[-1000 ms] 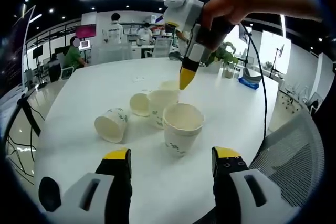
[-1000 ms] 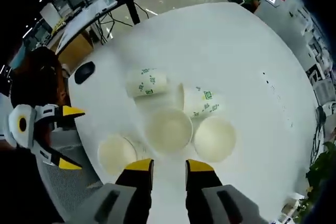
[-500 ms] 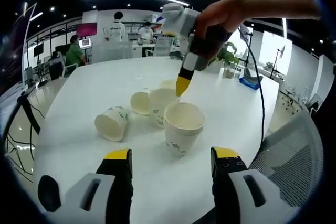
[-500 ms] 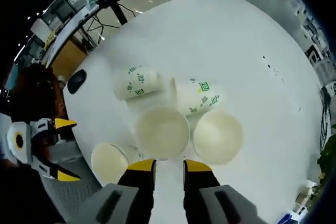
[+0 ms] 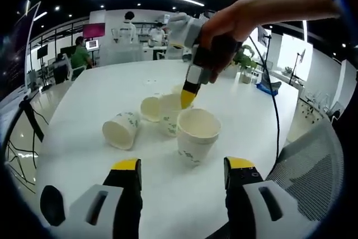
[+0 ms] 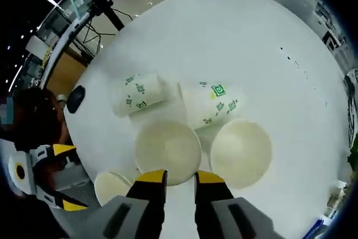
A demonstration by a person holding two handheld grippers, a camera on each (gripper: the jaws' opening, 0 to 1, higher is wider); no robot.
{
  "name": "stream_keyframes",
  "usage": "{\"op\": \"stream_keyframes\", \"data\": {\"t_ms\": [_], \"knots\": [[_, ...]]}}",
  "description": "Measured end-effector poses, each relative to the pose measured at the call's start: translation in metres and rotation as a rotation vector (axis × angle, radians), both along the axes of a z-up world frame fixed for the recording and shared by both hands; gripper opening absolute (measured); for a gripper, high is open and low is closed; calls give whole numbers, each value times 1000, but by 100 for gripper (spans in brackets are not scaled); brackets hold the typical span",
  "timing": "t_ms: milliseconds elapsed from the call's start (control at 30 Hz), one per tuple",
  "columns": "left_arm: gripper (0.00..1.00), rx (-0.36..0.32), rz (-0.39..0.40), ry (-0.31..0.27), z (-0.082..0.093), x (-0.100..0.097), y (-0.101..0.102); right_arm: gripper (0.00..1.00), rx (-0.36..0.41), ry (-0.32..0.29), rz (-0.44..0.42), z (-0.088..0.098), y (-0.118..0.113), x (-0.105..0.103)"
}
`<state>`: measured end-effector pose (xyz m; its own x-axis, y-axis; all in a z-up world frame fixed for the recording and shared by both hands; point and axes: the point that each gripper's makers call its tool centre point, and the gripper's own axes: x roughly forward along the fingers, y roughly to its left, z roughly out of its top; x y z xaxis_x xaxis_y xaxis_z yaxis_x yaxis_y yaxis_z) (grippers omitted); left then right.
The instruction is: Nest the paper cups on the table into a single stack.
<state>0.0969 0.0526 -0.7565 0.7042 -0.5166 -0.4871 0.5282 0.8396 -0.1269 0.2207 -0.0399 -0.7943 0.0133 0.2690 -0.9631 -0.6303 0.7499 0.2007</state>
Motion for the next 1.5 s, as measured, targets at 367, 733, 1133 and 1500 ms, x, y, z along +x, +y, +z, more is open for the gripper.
{"op": "stream_keyframes", "data": {"t_ms": [367,733,1133,1500], "knots": [[58,3,-4,1,-1,0,0,15,-26,23,-29,-13,4,-5],[58,3,-4,5,-3,1,0,10,-42,43,-51,-29,7,2],[57,1,-2,9,-2,0,0,0,-43,46,-61,-27,9,0],[57,3,-7,10,-3,1,-1,0,-30,32,-66,-21,7,12]]}}
